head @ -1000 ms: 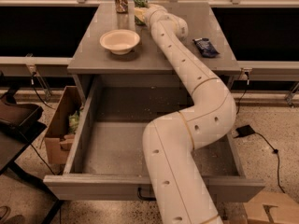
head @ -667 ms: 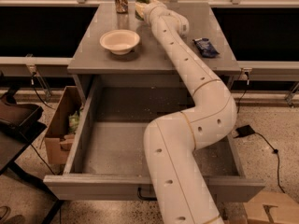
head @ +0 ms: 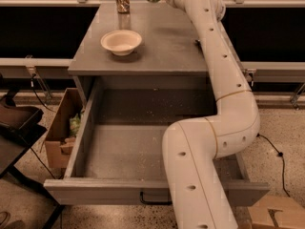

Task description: Place green can into top drawer

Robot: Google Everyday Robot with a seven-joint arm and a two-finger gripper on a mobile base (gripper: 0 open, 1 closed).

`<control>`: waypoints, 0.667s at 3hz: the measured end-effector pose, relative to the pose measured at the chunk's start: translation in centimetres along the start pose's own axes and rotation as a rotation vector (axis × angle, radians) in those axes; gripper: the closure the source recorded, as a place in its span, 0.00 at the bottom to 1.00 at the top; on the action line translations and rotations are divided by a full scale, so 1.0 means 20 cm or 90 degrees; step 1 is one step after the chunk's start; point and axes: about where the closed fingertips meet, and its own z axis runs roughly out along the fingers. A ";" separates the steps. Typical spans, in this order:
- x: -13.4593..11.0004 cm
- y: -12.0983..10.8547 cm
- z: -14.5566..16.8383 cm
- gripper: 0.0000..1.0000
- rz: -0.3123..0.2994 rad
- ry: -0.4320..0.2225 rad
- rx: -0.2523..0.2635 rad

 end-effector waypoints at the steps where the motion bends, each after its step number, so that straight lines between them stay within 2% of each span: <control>1: 0.05 0.04 0.03 1.00 -0.010 0.013 -0.009; 2: 0.05 0.04 0.02 1.00 -0.009 0.017 -0.010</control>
Offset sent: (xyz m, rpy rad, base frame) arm -0.0005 0.0087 -0.0096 -0.0409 0.0128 0.0163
